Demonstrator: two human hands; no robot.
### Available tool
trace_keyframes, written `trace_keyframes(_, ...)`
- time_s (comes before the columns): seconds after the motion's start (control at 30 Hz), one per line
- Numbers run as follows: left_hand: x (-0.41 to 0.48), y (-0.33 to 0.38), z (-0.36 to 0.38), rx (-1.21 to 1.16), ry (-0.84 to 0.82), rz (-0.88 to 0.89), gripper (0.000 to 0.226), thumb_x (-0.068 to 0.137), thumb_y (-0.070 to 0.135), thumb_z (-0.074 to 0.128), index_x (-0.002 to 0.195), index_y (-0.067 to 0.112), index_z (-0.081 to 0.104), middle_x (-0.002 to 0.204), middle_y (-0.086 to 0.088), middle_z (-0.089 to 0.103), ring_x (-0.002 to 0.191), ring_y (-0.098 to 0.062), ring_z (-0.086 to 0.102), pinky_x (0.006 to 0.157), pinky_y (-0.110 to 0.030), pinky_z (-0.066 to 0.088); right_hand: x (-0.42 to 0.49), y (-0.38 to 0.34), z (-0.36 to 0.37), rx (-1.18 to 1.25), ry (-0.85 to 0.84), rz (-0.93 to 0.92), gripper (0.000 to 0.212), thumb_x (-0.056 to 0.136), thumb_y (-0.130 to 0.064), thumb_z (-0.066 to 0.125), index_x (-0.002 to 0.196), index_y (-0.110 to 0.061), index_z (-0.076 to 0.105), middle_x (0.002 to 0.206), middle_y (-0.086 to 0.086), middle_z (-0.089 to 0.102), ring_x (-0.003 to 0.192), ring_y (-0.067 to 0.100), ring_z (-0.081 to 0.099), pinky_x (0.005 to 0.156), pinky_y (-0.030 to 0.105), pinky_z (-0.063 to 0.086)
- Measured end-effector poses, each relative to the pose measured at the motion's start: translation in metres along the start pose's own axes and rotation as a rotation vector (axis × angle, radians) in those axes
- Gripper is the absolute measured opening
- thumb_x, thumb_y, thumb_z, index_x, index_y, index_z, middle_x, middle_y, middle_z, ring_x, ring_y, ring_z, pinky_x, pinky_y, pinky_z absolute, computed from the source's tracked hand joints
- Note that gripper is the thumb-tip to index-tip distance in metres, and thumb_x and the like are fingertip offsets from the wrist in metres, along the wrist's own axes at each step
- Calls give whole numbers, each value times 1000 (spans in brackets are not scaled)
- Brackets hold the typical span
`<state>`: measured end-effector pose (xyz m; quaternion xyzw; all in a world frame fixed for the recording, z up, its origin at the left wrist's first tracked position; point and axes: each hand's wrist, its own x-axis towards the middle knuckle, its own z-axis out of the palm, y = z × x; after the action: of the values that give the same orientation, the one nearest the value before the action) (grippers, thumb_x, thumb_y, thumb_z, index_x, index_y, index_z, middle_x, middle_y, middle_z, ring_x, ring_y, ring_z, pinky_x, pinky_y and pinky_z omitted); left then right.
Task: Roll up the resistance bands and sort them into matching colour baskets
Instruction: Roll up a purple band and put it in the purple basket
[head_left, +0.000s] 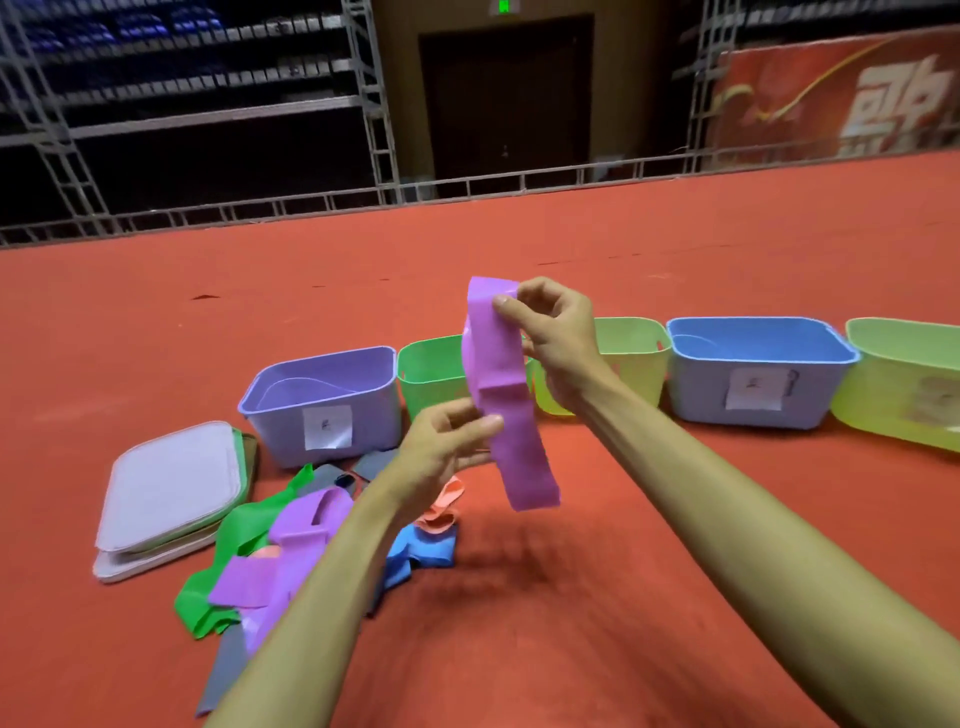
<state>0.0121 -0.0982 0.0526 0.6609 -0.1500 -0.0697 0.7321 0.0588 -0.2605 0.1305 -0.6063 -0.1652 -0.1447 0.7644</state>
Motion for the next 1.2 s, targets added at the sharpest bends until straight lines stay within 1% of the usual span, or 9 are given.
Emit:
trace_keyframes(0.1, 5, -30, 38, 20, -46, -9, 21, 76, 23, 81, 97, 21, 83, 97, -1, 79, 88, -10, 72, 79, -27, 59, 3, -6, -44, 15, 87, 40, 23, 89, -10, 77, 73, -21, 63, 73, -5, 58, 77, 17, 51, 64, 29, 42)
trace_keyframes(0.3, 11, -75, 92, 24, -42, -104, 23, 77, 25, 85, 96, 12, 80, 96, -8, 77, 91, -17, 70, 90, -40, 58, -2, 0, -124, -37, 189, 207, 23, 98, -6, 66, 79, -16, 58, 77, 4, 60, 69, 14, 58, 63, 29, 46)
trace_keyframes(0.4, 13, -85, 113, -40, 10, -169, 22, 78, 31, 80, 84, 11, 77, 82, -5, 73, 70, -11, 69, 69, -27, 59, -9, 11, -154, -194, 167, 292, 22, 101, -11, 62, 82, -19, 53, 85, 11, 58, 81, 22, 58, 62, 27, 50)
trace_keyframes(0.5, 22, -92, 129, -126, 61, -259, 32, 89, 38, 70, 94, 7, 68, 64, 0, 51, 49, -9, 46, 45, -18, 38, -21, 17, -169, -235, 145, 314, 25, 103, -11, 60, 80, -19, 52, 83, 9, 60, 75, 21, 57, 54, 22, 48)
trace_keyframes(0.63, 40, -101, 143, -101, 72, -290, 23, 101, 40, 60, 97, 18, 67, 70, -11, 54, 48, -16, 51, 46, -22, 45, -36, 10, -178, -121, -25, 392, 6, 96, -5, 67, 100, -2, 70, 96, 16, 77, 85, 22, 74, 69, 28, 58)
trace_keyframes(0.73, 49, -100, 153, -84, 23, -238, 19, 103, 26, 58, 90, 14, 64, 63, -5, 57, 44, -12, 54, 44, -21, 45, -43, 4, -190, -65, -133, 432, 28, 91, 8, 64, 118, 3, 70, 103, 11, 78, 89, 17, 74, 72, 28, 60)
trace_keyframes(0.9, 60, -106, 162, -55, 20, -172, 18, 103, 15, 58, 90, 8, 68, 63, -6, 52, 45, -12, 46, 43, -20, 44, -48, -1, -210, -154, -83, 372, 30, 91, 11, 61, 118, 1, 70, 113, 16, 76, 98, 20, 71, 86, 39, 60)
trace_keyframes(1.03, 68, -113, 168, -3, 130, -244, 16, 102, 8, 58, 90, 4, 68, 66, -9, 53, 37, -10, 47, 37, -19, 41, -52, -1, -214, -400, 2, 316, 25, 91, 10, 65, 114, 1, 65, 85, 5, 78, 76, 9, 71, 62, 22, 56)
trace_keyframes(1.2, 73, -132, 153, -5, 345, -345, 28, 97, 0, 53, 81, 6, 75, 59, -7, 64, 42, -10, 56, 42, -20, 50, -53, -17, -215, -493, 111, 239, 28, 88, 9, 67, 95, -16, 56, 82, 11, 75, 67, 16, 65, 55, 24, 48)
